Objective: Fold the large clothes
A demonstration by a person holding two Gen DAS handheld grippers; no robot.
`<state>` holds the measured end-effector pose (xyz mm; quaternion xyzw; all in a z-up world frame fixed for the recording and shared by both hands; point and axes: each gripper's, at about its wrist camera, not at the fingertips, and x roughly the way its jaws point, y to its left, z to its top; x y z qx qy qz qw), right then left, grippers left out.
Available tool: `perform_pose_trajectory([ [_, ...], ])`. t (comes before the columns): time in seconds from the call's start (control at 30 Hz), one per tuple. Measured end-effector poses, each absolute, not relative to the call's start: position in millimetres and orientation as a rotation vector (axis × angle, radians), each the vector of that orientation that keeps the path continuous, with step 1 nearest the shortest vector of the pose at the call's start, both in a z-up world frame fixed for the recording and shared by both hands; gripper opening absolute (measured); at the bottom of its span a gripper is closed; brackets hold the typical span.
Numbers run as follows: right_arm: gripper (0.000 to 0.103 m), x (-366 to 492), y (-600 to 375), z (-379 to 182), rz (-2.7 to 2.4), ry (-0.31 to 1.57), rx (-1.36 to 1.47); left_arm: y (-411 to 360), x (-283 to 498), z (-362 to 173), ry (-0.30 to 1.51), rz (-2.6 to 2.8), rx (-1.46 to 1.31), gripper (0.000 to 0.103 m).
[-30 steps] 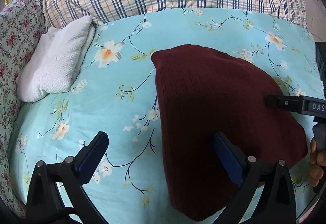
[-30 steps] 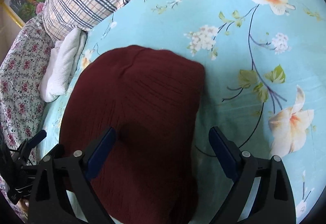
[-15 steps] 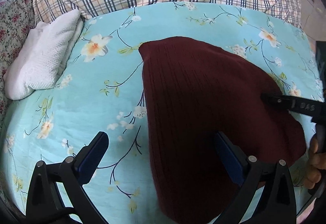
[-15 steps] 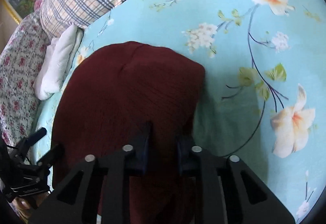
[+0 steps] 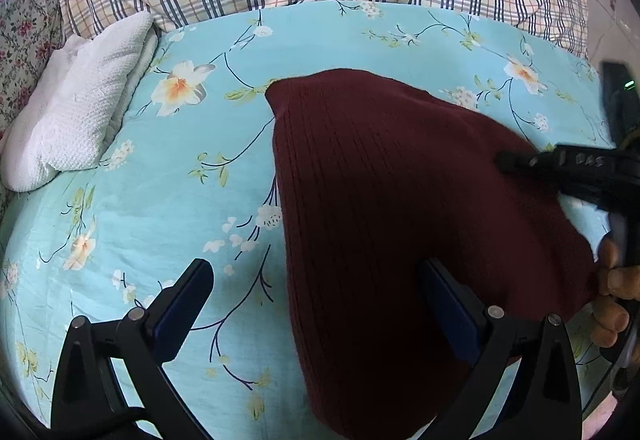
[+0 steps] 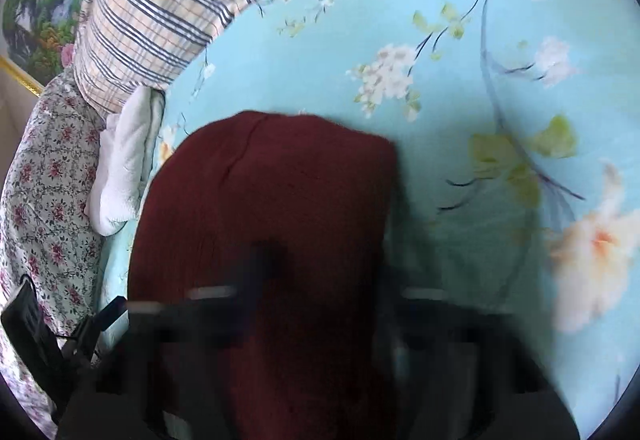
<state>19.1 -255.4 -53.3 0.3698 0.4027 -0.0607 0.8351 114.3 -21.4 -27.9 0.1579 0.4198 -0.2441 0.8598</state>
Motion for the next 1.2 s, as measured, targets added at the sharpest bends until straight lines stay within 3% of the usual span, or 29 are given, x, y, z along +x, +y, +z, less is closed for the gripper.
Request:
perform_pose_trajectory([
  [0.1, 0.013, 8, -242, -23, -0.16, 0.755, 0.662, -24, 111, -29, 0.87, -0.522, 0.351, 0.103],
  [0.2, 0.011, -1, -237, -24, -0.224, 0.77, 0.596, -29, 112, -36, 0.887, -0.55, 0.346, 0.103],
  [0.27, 0.017, 5, -242, -46, -0.23, 0.857, 0.626, -27, 113, -36, 0.891, -0.558, 0.334, 0.103],
  [0.33, 0.022, -4, -245, -39, -0.264, 0.831, 0.633, -24, 116, -37, 0.899, -0.566, 0.322, 0.103],
  [0.5, 0.022, -29, -216, 5, -0.229, 0.737, 0.495, -19, 122, -42, 0.93, -0.6, 0.283, 0.103],
  [0.67, 0.024, -6, -195, -47, -0.177, 0.97, 0.405, -21, 122, -44, 0.948, -0.597, 0.275, 0.103],
  [1.0, 0.027, -44, -185, -8, -0.151, 0.872, 0.436, -2, 80, -30, 0.904, -0.533, 0.348, 0.102],
  [1.07, 0.036, -56, -181, -6, -0.144, 0.867, 0.439, 3, 65, -28, 0.891, -0.532, 0.362, 0.102],
  [1.2, 0.041, -81, -166, -1, -0.129, 0.863, 0.418, 15, 40, -25, 0.865, -0.527, 0.38, 0.102],
])
